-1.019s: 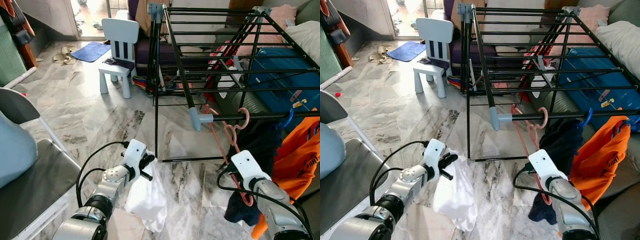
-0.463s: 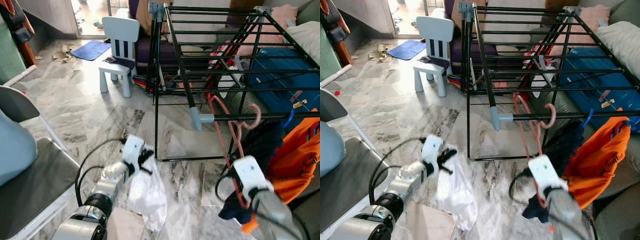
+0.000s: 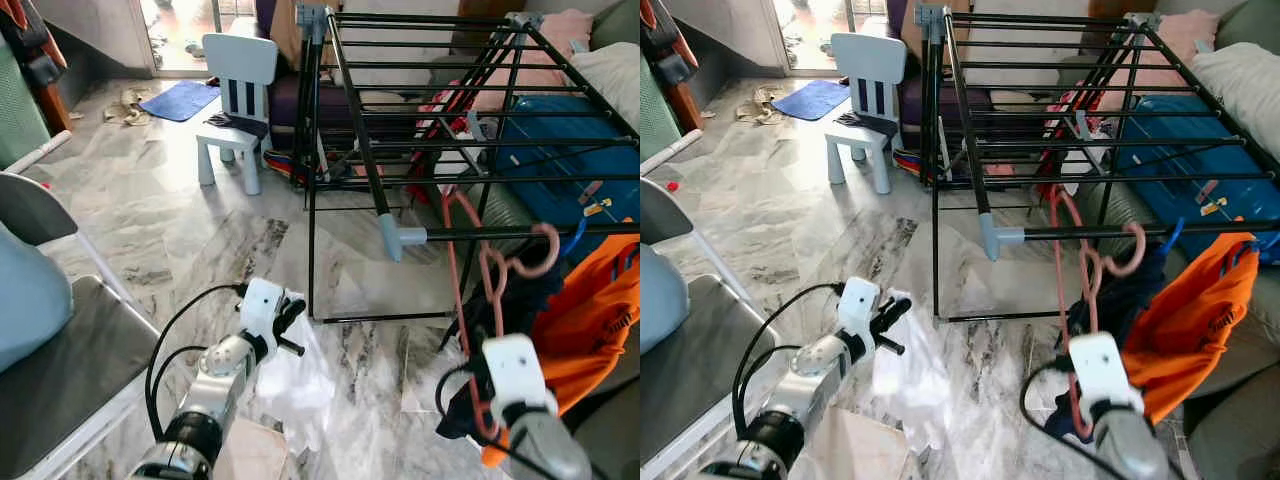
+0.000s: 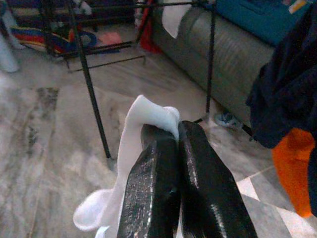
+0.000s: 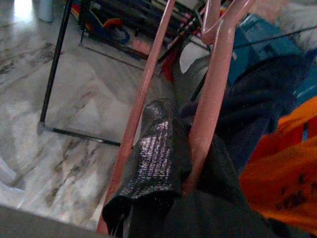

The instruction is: Hang hanger

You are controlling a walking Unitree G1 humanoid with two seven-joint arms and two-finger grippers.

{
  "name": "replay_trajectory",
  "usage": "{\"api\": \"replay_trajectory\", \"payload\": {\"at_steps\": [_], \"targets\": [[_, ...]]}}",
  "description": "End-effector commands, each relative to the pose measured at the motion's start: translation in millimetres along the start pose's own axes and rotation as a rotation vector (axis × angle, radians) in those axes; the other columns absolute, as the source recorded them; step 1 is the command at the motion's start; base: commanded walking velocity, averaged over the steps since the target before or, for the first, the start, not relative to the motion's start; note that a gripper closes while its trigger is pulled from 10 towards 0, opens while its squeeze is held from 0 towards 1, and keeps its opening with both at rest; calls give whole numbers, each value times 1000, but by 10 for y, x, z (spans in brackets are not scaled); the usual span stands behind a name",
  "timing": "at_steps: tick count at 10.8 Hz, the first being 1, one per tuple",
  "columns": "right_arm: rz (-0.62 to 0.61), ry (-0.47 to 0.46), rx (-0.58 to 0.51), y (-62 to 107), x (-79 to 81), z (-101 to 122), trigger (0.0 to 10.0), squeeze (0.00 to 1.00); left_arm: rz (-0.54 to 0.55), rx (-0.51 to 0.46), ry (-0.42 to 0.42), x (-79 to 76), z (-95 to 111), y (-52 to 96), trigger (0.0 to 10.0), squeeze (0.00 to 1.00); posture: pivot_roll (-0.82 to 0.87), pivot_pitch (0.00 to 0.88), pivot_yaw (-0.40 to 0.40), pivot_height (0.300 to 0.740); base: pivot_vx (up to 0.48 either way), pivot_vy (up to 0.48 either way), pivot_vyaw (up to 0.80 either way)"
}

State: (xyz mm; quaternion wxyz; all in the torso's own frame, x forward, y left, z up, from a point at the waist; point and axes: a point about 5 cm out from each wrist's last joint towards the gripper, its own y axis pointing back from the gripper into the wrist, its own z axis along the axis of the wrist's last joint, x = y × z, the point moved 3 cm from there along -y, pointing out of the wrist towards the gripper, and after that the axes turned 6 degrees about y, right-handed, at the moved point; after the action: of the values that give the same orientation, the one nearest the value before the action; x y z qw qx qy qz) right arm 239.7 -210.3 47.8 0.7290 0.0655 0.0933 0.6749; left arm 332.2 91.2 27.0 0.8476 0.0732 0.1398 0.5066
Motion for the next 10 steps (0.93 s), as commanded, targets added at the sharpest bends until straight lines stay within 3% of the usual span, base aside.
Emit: {"api": "replay_trajectory", "payload": {"at_steps": [1, 4, 10], "targets": [[-4, -7, -33, 7, -5, 79, 10000, 0, -1, -44, -25, -19, 145, -36, 10000, 0, 57, 0, -70, 740, 0, 0, 0], [1, -30, -35, 28, 24, 87, 10000, 0, 28, -44, -51, 9, 202, -55, 10000, 0, 52, 0, -64, 740, -85, 0, 0], [21, -26, -33, 5, 55, 102, 10000, 0, 30, -13, -53, -38, 146, -60, 10000, 0, 45, 0, -68, 740, -345, 0, 0]]}}
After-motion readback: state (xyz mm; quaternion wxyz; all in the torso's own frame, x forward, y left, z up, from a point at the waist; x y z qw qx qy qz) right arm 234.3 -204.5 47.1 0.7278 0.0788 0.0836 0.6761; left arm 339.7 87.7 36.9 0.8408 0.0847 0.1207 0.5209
